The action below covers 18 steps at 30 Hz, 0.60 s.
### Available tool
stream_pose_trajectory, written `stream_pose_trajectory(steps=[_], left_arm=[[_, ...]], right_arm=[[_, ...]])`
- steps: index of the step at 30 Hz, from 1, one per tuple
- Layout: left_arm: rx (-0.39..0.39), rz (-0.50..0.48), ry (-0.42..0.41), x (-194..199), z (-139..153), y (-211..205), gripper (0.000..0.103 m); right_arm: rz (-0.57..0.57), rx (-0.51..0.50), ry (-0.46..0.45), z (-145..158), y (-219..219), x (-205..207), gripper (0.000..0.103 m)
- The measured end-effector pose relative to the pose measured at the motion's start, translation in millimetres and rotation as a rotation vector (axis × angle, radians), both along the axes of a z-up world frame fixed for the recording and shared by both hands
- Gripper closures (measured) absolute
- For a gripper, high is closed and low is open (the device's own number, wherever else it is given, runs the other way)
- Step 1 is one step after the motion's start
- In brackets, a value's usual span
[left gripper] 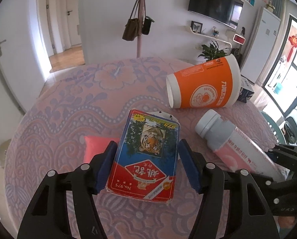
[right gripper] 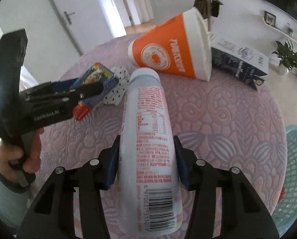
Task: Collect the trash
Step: 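Grasp the red card box with left tool while right tool grasps pink bottle, then carry the card box and bottle over the blue basket and open both tools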
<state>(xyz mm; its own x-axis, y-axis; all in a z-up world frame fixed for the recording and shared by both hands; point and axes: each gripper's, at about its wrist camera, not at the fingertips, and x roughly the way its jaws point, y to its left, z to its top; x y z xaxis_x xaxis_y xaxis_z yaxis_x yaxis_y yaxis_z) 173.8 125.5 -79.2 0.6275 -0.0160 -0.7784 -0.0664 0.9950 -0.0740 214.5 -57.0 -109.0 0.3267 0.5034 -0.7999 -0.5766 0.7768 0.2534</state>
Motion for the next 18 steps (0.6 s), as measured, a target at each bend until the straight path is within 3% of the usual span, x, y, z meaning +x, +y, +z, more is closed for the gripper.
stream_pose_trajectory(steps=[1, 2, 4, 7, 8, 10, 12, 13, 15, 18], left_arm=[[-0.007, 0.005, -0.017, -2.3, 2.6, 0.1, 0.044], [-0.032, 0.001, -0.032, -4.9, 6.2, 0.6, 0.085], [-0.149, -0.018, -0.043, -5.6, 13.6, 7.4, 0.099], [-0.178, -0.028, -0.037, -4.1, 20.1, 6.8, 0.103], [-0.188, -0.031, -0.031, -3.9, 20.2, 6.4, 0.101], [-0.203, -0.039, -0.025, -8.2, 19.3, 5.7, 0.084], [-0.181, -0.011, -0.016, -13.6, 17.2, 2.6, 0.034], [-0.179, 0.0, -0.018, -17.0, 15.7, 1.1, 0.029], [-0.192, -0.038, 0.013, -14.8, 9.5, -7.8, 0.028], [-0.104, -0.043, 0.082, -2.8, -2.2, -23.5, 0.027]], right_arm=[[-0.006, 0.01, -0.012, 4.4, -5.2, -0.8, 0.057], [-0.01, 0.019, -0.021, 7.1, -10.2, -4.5, 0.057], [-0.025, 0.049, -0.042, 16.9, -20.5, -9.3, 0.057], [-0.054, 0.073, -0.057, 28.2, -36.9, -9.4, 0.057], [-0.06, 0.079, -0.056, 29.6, -42.4, -8.5, 0.057], [-0.064, 0.085, -0.048, 30.5, -50.7, -8.5, 0.057], [-0.072, 0.079, -0.042, 28.6, -53.7, -9.9, 0.057], [-0.074, 0.086, -0.037, 28.1, -56.2, -9.8, 0.057], [-0.079, 0.104, -0.027, 25.8, -60.2, -9.6, 0.057], [-0.097, 0.105, -0.029, 24.0, -59.3, -15.6, 0.057]])
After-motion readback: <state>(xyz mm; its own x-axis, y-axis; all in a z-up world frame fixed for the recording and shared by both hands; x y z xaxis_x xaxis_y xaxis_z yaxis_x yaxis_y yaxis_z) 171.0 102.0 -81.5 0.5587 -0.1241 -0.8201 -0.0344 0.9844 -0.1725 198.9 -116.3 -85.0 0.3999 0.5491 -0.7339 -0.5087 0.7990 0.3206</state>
